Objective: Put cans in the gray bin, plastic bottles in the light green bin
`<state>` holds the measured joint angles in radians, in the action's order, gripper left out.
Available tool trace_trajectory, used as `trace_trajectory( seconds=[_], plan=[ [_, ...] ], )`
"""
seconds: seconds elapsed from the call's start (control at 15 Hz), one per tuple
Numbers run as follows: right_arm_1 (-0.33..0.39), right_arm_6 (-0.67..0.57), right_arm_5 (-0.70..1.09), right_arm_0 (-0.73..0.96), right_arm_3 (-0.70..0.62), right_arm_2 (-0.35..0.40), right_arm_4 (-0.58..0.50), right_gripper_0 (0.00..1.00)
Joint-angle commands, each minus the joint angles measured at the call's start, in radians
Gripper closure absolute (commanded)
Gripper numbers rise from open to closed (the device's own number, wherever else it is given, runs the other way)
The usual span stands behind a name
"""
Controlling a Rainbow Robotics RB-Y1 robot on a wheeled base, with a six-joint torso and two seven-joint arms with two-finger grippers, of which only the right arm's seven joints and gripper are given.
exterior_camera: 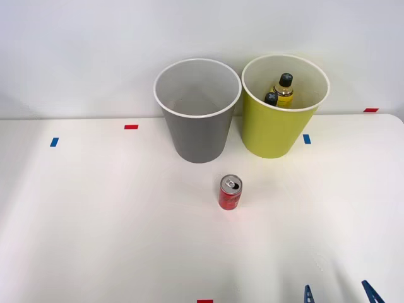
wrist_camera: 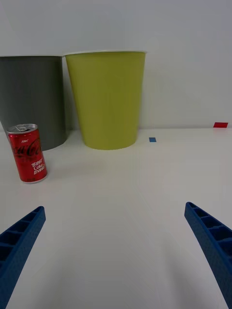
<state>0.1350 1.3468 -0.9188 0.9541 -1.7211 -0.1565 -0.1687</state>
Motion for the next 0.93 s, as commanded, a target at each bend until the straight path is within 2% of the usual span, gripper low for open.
trace_trajectory(
  seconds=[0.07, 0.93],
  plan=[
    [0.000, 0.000, 0.000, 0.000, 0.000, 0.000, 0.000, 0.00],
    [0.000, 0.000, 0.000, 0.000, 0.000, 0.000, 0.000, 0.00]
  ],
)
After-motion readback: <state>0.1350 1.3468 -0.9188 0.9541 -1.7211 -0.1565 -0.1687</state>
